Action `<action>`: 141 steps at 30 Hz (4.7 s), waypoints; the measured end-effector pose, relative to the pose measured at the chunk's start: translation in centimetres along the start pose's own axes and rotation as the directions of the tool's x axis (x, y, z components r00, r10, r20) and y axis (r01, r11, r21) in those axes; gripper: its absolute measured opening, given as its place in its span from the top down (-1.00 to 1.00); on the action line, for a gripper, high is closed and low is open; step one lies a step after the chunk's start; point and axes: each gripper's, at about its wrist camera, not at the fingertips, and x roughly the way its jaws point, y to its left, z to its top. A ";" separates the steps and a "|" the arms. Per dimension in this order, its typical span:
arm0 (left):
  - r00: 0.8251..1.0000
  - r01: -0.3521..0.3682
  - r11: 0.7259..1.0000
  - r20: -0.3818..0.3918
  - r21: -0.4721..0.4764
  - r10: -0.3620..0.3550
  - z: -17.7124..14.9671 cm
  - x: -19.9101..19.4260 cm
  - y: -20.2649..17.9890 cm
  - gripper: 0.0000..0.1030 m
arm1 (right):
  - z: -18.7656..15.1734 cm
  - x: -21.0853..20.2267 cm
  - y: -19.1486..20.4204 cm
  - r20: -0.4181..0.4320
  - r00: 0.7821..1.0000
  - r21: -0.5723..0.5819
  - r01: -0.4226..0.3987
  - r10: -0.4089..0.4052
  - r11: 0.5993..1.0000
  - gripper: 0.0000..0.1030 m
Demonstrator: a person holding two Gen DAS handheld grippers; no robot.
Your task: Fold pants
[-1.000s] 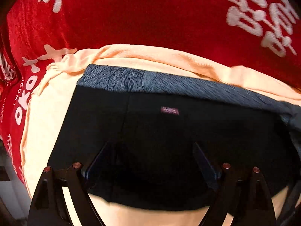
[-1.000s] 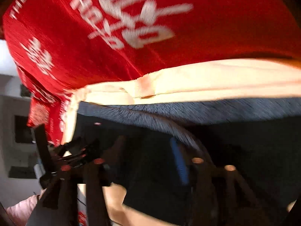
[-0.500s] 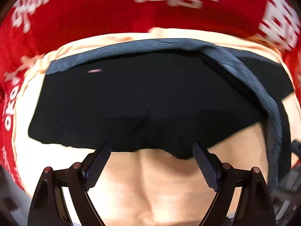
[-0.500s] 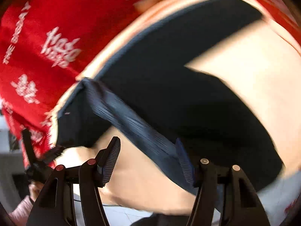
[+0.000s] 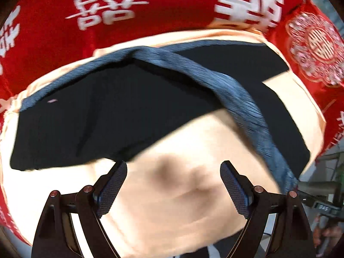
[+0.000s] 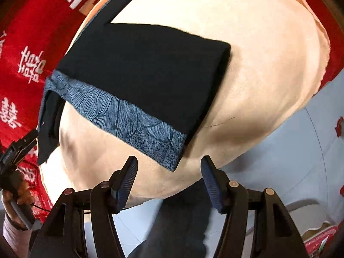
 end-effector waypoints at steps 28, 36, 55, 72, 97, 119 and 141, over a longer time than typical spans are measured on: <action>0.983 0.109 0.993 -0.142 -0.052 -0.115 2.1 9.8 -15.6 -0.61 | 1.5 1.5 -3.3 -0.110 0.953 -0.006 -0.285 0.282 0.959 0.49; 0.980 0.130 0.985 -0.136 -0.111 -0.144 2.1 8.3 -15.4 0.63 | 4.0 -2.7 -1.6 -0.095 0.955 -0.089 -0.289 0.281 0.953 0.94; 0.988 0.153 0.984 0.034 -0.096 -0.150 11.8 5.1 -17.8 0.63 | 26.1 -11.1 5.0 0.064 0.955 -0.352 -0.250 0.290 0.902 0.95; 0.994 -0.105 0.973 0.011 -0.203 0.110 11.9 5.9 -12.7 -0.50 | 40.7 -1.4 5.6 0.029 0.999 -0.272 -0.031 0.040 0.962 0.43; 0.960 -0.279 0.928 -0.100 -0.248 0.261 10.4 11.0 -11.3 -0.60 | 31.0 -1.6 -1.2 0.042 0.999 -0.106 -0.010 0.015 0.994 0.08; 0.952 -0.302 0.921 -0.019 -0.245 0.307 15.7 8.7 -10.6 -0.60 | 32.2 -7.7 1.9 0.232 0.972 -0.337 0.054 0.027 0.940 0.62; 0.879 -0.470 0.785 -0.130 -0.405 0.459 10.1 6.1 -1.0 -0.84 | 34.1 -2.9 6.2 0.132 0.991 -0.481 0.088 -0.028 0.872 0.42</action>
